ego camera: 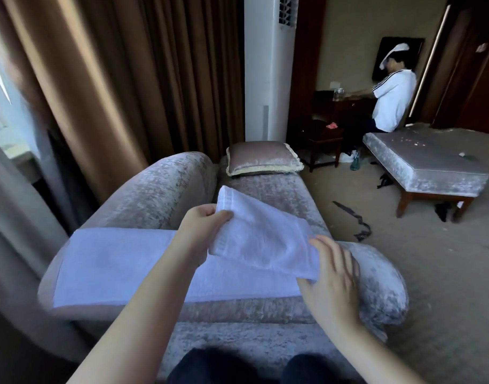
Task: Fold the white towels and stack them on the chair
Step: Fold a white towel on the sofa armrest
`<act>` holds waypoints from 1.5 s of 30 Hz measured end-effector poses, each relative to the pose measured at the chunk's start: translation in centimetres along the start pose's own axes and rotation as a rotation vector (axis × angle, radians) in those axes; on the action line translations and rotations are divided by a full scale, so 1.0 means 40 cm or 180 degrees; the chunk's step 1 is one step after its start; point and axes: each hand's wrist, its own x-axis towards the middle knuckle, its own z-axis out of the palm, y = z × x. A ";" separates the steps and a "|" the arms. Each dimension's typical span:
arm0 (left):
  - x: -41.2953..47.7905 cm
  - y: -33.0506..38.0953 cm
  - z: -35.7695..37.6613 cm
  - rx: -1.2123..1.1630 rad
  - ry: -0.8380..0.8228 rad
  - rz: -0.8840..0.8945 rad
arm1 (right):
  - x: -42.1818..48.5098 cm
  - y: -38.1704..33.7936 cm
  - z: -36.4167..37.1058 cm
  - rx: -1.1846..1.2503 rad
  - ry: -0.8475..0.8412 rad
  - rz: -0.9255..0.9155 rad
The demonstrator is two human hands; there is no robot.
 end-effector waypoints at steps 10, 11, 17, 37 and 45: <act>0.006 -0.091 -0.097 0.1327 0.0619 0.0116 | 0.006 0.050 0.041 0.0091 -0.0703 -0.0490; 0.000 -0.107 -0.100 0.1476 0.0520 0.0074 | 0.008 0.052 0.044 0.0135 -0.0791 -0.0439; -0.022 -0.111 -0.073 0.0869 0.0375 0.0276 | 0.025 0.057 0.009 0.0458 -0.0900 -0.0073; -0.002 -0.172 0.063 0.4239 0.0790 0.2335 | 0.002 0.119 -0.001 -0.0421 -0.1181 -0.1276; -0.003 -0.263 0.078 0.4206 0.0358 0.2204 | 0.159 0.072 0.061 -0.0079 -0.1887 -0.0199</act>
